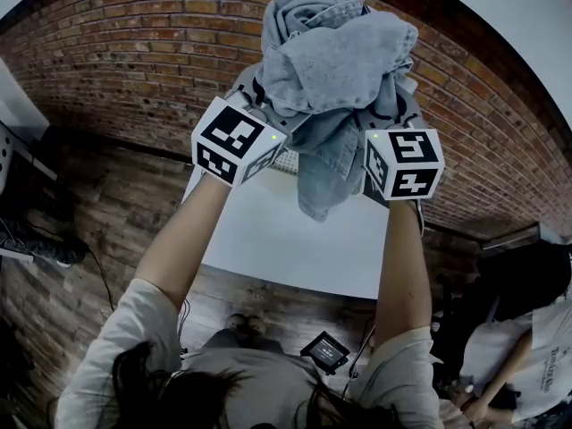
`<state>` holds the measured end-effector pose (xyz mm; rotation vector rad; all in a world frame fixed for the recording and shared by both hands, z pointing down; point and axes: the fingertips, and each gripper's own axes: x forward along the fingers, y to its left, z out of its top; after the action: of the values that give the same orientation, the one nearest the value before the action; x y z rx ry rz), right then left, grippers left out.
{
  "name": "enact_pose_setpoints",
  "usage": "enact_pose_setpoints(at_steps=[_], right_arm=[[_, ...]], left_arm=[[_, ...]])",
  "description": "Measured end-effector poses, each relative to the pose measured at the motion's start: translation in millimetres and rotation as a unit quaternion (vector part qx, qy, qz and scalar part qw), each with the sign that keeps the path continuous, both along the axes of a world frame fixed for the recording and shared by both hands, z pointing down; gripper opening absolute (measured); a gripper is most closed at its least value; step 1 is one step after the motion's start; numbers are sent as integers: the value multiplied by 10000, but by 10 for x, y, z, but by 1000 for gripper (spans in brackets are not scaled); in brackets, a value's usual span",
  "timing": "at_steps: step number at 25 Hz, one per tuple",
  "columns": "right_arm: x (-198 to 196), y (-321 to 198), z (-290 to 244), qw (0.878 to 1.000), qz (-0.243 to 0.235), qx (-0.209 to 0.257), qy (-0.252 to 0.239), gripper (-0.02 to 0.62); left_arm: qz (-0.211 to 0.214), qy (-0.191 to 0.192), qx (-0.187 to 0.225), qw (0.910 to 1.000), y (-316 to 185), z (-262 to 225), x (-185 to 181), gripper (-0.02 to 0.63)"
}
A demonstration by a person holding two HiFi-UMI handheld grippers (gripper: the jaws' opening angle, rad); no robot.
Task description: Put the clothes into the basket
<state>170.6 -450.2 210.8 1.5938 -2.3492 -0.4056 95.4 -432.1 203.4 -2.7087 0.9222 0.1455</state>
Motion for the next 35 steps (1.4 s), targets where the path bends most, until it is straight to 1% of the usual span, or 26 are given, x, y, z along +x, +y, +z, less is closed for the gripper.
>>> enact_pose_setpoints(at_steps=[5,7,9,12,17,21,25,28,30,32,35], right_arm=[[-38,-95,-367,9987,-41,510,31,143],[-14,-151,-447,9982,-27,600,23,143],[42,-234,-459,9984,15,570,-1,141],[163,-396,-332,9993,114,346,-89,143],[298,-581,180,9994,239,-178,-198,143],[356,-642,687,9972,289,-611,-310,143],[420,-642,1236,9926,375,-1082,-396,143],[427,-614,1619,9875,430,-1476,-336,144],[429,-584,1887,9817,441,-1827,-323,144],[450,-542,2167,9723,476,-2257,-377,146],[468,-462,2526,9536,491,-2938,-430,146]], left_arm=[[-152,187,466,9986,-67,-327,-34,273],[-188,215,559,9980,-119,-399,-11,273],[-182,187,535,9982,-208,-412,41,273],[-99,35,283,9995,-383,-309,162,273],[29,-205,-263,9994,-590,161,299,273],[65,-427,-663,9969,-667,632,361,273],[89,-607,-1139,9916,-687,1152,428,273],[117,-760,-1551,9849,-676,1526,435,275],[117,-969,-1895,9770,-658,1775,446,275],[131,-1237,-2302,9652,-637,2022,475,275],[205,-1525,-3055,9397,-598,2350,499,275]])
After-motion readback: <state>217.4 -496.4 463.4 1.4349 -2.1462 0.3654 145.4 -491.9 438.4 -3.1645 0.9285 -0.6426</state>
